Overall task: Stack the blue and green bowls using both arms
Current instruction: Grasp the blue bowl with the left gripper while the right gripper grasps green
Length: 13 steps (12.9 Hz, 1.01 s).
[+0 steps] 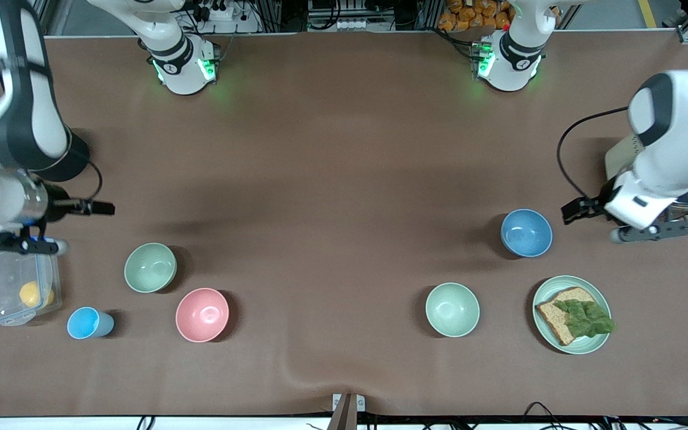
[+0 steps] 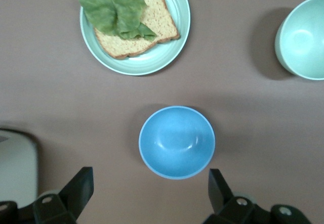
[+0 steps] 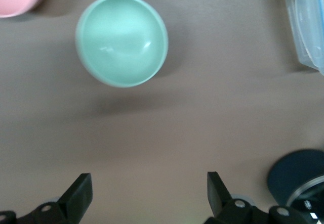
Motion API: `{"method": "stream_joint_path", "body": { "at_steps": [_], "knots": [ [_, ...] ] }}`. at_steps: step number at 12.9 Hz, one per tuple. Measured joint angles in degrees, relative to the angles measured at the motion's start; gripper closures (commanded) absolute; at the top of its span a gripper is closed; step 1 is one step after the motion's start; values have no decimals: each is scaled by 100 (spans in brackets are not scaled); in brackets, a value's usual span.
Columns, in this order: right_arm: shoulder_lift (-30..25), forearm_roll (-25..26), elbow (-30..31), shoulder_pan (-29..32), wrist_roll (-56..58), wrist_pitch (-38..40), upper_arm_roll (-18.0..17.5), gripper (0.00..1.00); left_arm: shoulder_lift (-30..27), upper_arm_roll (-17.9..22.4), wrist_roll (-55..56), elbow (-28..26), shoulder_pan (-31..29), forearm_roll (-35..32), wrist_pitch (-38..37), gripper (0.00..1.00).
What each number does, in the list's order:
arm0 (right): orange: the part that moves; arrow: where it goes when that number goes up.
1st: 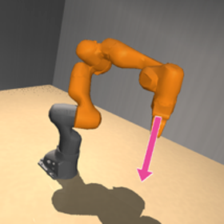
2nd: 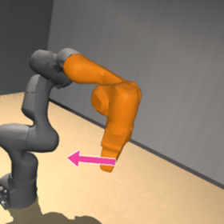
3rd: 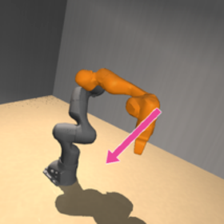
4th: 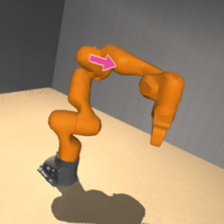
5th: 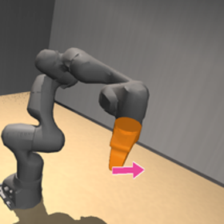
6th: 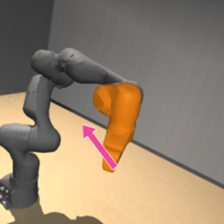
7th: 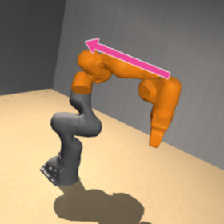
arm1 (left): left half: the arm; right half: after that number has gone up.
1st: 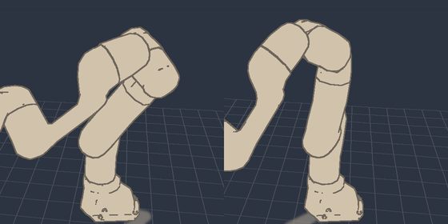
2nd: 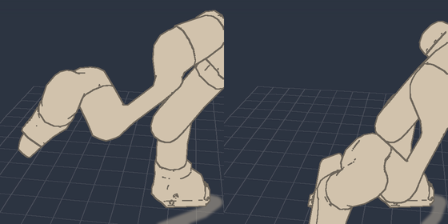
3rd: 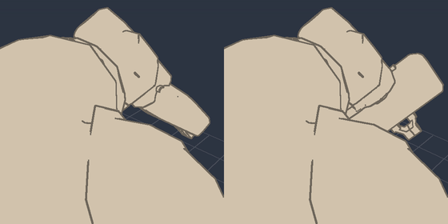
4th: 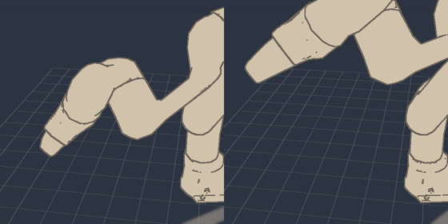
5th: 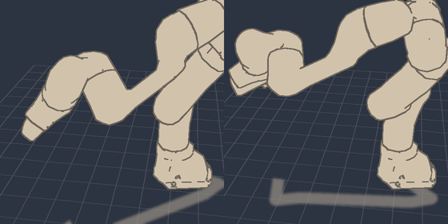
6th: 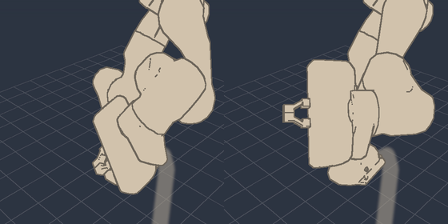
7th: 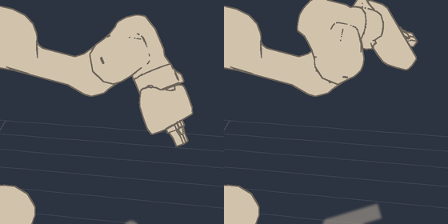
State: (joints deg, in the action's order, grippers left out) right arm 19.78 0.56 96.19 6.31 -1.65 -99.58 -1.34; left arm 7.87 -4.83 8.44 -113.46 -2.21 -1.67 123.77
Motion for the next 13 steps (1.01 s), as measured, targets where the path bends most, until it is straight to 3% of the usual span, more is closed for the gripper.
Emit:
{"method": "stream_joint_path", "body": {
  "at_steps": [2,6,10,11,13],
  "knots": [
    [515,-3,16,189,137,-587,5,0,214,-1,-1,-355,-1,0,512,0],
    [1204,-14,15,187,149,-1695,-42,0,899,3,-2,-417,-115,-269,1024,0],
    [1618,-351,-103,188,147,-2041,-42,0,1467,5,-7,-399,-241,-277,1376,0],
    [1690,-498,-143,187,148,-2096,-42,0,1537,6,-24,-393,-267,-277,1390,4],
    [1796,-608,-179,174,148,-2303,-53,67,1614,1,-35,-385,-270,-278,1400,25]
  ]
}}
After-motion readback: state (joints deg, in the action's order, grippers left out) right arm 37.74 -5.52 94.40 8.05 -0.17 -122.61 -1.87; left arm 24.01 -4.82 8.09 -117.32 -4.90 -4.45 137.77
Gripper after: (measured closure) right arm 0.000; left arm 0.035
